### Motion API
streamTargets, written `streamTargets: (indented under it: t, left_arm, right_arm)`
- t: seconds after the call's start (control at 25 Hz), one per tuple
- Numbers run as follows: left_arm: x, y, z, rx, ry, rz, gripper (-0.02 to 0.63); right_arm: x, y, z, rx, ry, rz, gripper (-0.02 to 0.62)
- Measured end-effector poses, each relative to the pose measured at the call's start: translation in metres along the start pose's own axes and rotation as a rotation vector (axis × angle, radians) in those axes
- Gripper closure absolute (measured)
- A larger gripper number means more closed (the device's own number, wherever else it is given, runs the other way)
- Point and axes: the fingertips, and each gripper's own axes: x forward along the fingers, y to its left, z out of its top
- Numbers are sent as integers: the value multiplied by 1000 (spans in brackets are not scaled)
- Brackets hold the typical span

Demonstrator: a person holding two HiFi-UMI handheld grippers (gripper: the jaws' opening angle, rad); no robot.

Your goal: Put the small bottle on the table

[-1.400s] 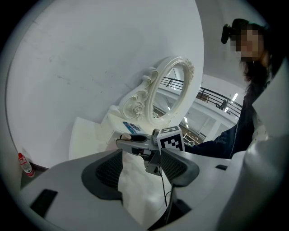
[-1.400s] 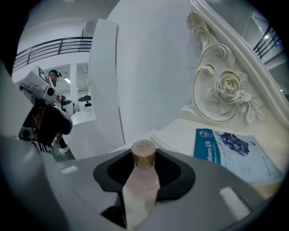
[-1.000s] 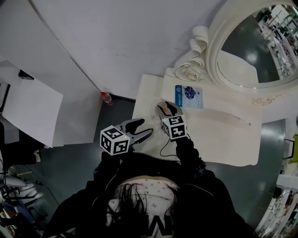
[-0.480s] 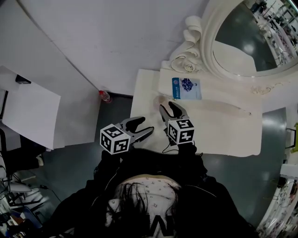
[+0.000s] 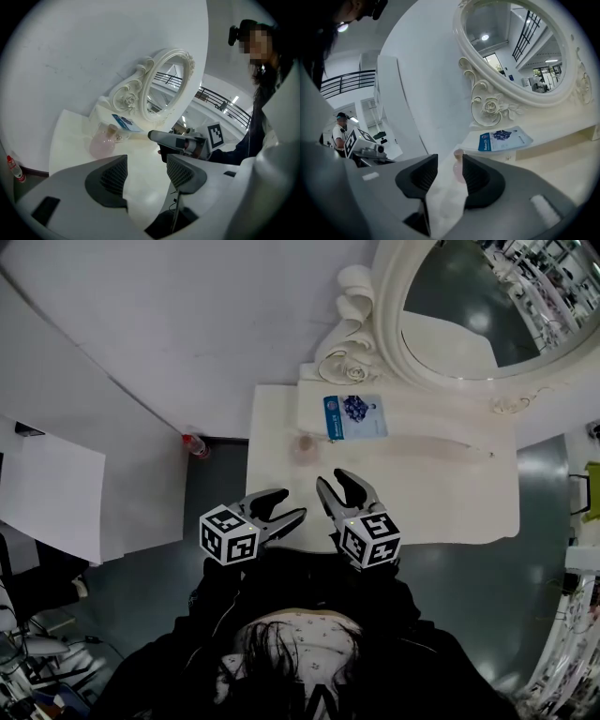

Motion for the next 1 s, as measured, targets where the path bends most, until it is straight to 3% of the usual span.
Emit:
streamTargets:
  t: [0.32,0.6,1.0]
  left_arm:
    - [7,-20,8,34,-13,-2,344]
    - [11,-65,17,88,-57,-2,344]
    - [30,-154,-27,121,-74,-24,348]
  right_arm:
    - [-33,7,-1,25,-26,31,432]
    - [-82,6,13,25,-117,24,586]
    - [-175,13,-2,13,-140,69,586]
